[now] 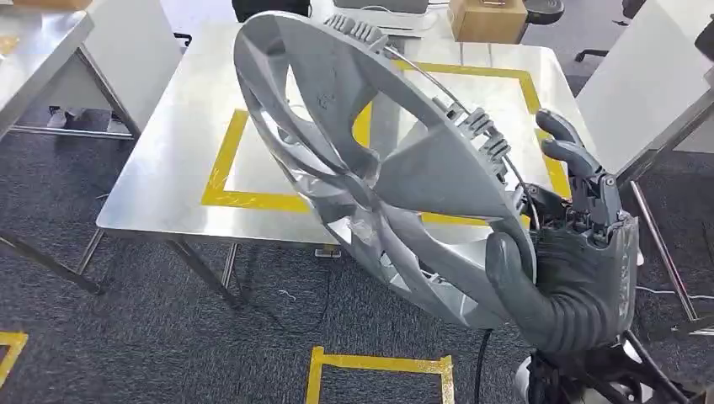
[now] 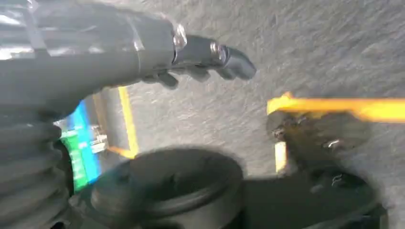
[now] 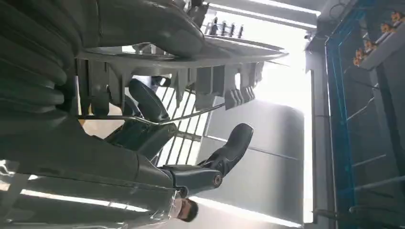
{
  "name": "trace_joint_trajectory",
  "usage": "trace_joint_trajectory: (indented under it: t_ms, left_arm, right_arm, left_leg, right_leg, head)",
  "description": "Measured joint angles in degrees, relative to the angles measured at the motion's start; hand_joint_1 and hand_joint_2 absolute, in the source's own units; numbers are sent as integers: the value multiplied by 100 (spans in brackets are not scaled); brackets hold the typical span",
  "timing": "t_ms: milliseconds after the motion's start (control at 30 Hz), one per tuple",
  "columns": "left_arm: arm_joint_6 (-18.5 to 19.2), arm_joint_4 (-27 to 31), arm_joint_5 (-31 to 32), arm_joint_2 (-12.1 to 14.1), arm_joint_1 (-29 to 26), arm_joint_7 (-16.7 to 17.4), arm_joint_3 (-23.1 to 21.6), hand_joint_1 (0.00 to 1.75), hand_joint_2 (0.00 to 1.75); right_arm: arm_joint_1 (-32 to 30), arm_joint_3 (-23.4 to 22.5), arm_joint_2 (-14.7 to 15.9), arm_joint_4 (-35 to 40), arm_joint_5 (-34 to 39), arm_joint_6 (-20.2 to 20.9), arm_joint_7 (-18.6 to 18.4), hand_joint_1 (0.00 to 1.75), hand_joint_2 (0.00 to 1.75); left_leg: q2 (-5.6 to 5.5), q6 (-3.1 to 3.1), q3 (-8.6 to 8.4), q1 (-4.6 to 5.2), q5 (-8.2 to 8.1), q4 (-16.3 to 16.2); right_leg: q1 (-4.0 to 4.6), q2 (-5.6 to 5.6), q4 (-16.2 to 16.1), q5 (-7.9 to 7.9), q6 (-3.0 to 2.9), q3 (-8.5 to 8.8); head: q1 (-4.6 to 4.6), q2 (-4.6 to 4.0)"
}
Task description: Take the parts from the cabinet and place them on the table.
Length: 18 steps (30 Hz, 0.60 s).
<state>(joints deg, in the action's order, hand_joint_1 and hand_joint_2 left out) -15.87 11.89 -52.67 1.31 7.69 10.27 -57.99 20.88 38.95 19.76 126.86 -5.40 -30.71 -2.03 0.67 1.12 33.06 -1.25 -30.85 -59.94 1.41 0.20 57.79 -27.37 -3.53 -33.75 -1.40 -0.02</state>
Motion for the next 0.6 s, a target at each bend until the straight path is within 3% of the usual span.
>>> trace_joint_trajectory:
  t_ms: [33,67,133,167,200,233,300,333,367,400,467,533,567,600]
  left_arm:
    - [2,0,7,4,-1,76,0,0,175]
    - [4,0,7,4,-1,142,-2,0,175]
    - [19,0,7,9,6,230,0,0,175]
    - [28,2,7,20,20,256,2,0,175]
    - [33,7,9,29,40,278,7,0,175]
    - [37,9,11,35,46,300,4,0,175]
    - [35,11,24,46,41,335,2,0,175]
    - [35,11,24,50,34,341,2,0,175]
    - [35,11,24,46,23,346,0,0,175]
    - [35,11,26,46,28,345,0,0,175]
    - [35,11,22,46,18,311,0,0,175]
    - [35,17,24,37,21,240,0,0,175]
    - [35,15,26,39,22,201,0,0,175]
    - [33,15,41,42,21,136,0,0,175]
  right_arm:
    - [-61,2,-2,-2,7,-4,0,175,175]
    - [-102,0,9,-2,9,-24,2,175,175]
    - [-198,0,2,-15,24,-65,2,175,175]
    - [-240,-2,4,-26,28,-70,4,175,175]
    - [-283,-5,9,-39,50,-70,18,175,175]
    - [-327,-7,9,-50,59,-70,26,175,175]
    - [-384,-31,9,-55,61,-68,61,175,175]
    - [-385,-33,9,-55,66,-68,70,175,175]
    - [-390,-37,11,-55,63,-68,85,175,175]
    - [-402,-46,9,-57,72,-63,94,175,175]
    - [-402,-79,11,-59,74,-50,111,175,175]
    - [-399,-118,11,-63,74,-48,127,175,175]
    - [-388,-134,11,-61,70,-52,159,175,175]
    - [-390,-155,11,-59,68,-68,201,175,175]
  left_leg:
    - [-27,5,16,0,-49,-79]
    - [-73,10,114,-3,-182,-281]
    - [-91,45,541,3,-508,-1070]
    - [-90,63,727,4,-580,-1372]
    - [-85,70,812,16,-526,-1475]
    - [-78,75,767,16,-343,-1344]
    - [-56,77,405,8,238,-547]
    - [-42,63,261,12,312,-238]
    - [-25,54,232,40,221,-208]
    - [-25,-53,191,38,152,-129]
    - [-40,-115,201,59,142,-124]
    - [-42,-153,158,3,142,-90]
    - [-30,-177,137,-10,128,-90]
    - [-18,-198,125,-13,114,-90]
  right_leg:
    - [-52,-63,-144,63,104,104]
    - [-72,-64,-219,71,99,165]
    - [-80,-78,-221,43,126,219]
    - [-79,-82,-210,13,141,239]
    - [-80,-82,-188,-18,154,259]
    - [-83,-81,-162,-58,168,287]
    - [-99,-61,-65,-165,218,341]
    - [-108,-57,-5,-227,256,349]
    - [-66,-34,57,-267,309,313]
    - [-72,-28,93,-283,330,271]
    - [-83,-38,61,-280,367,297]
    - [-80,-36,129,-368,413,296]
    - [-88,-32,323,-488,461,217]
    - [-116,-32,754,-703,506,7]
  head:
    - [11,0]
    - [26,0]
    - [77,0]
    - [77,0]
    - [79,0]
    - [79,0]
    - [85,0]
    - [83,0]
    - [105,0]
    - [101,0]
    - [81,0]
    - [77,0]
    - [48,0]
    - [37,0]
